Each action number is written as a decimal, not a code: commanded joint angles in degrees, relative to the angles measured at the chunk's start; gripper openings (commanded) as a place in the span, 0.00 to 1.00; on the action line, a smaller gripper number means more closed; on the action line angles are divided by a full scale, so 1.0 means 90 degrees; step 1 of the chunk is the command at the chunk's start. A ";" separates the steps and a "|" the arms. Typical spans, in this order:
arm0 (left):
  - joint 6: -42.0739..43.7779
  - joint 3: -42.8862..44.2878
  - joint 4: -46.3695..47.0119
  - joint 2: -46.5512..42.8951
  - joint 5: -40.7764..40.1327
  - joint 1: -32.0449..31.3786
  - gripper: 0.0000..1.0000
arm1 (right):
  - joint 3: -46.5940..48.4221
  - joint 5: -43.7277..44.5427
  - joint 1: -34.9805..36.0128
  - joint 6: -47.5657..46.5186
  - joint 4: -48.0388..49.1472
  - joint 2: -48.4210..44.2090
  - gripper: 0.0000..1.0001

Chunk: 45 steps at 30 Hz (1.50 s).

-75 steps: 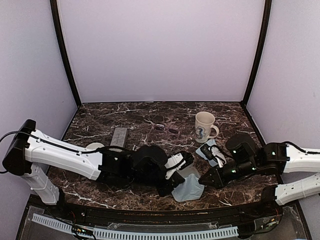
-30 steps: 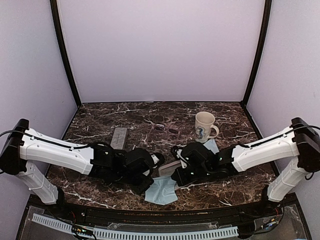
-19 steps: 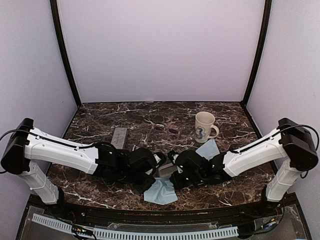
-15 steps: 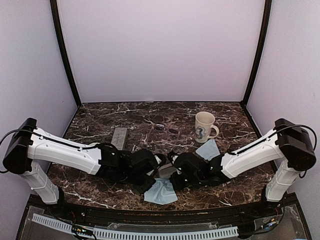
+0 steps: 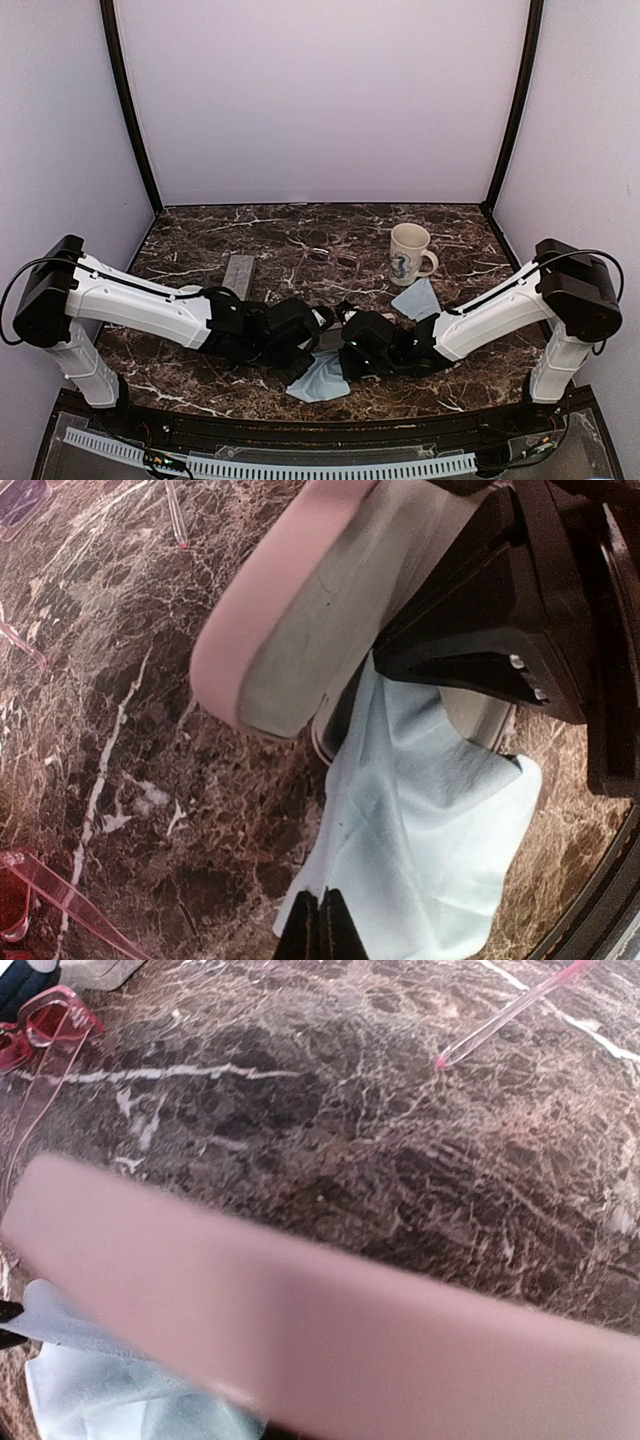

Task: Organize the sunglasses
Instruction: Fold the glasses cleaning cloth at the center of the board.

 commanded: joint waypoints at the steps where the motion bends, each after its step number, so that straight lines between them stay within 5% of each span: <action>1: 0.0003 -0.0014 -0.0023 0.0049 -0.0175 0.0118 0.00 | 0.0138 0.0843 -0.0127 0.0018 -0.0536 0.0342 0.00; 29: 0.0259 0.0143 0.0274 0.0351 -0.0114 0.0602 0.00 | 0.0768 0.0399 -0.0834 -0.2130 -0.0199 0.0894 0.00; 45: 0.0319 0.0111 0.0438 -0.0303 0.0651 0.0668 0.00 | 0.0130 -0.1523 -0.0746 -0.2243 -0.0489 -0.1264 0.00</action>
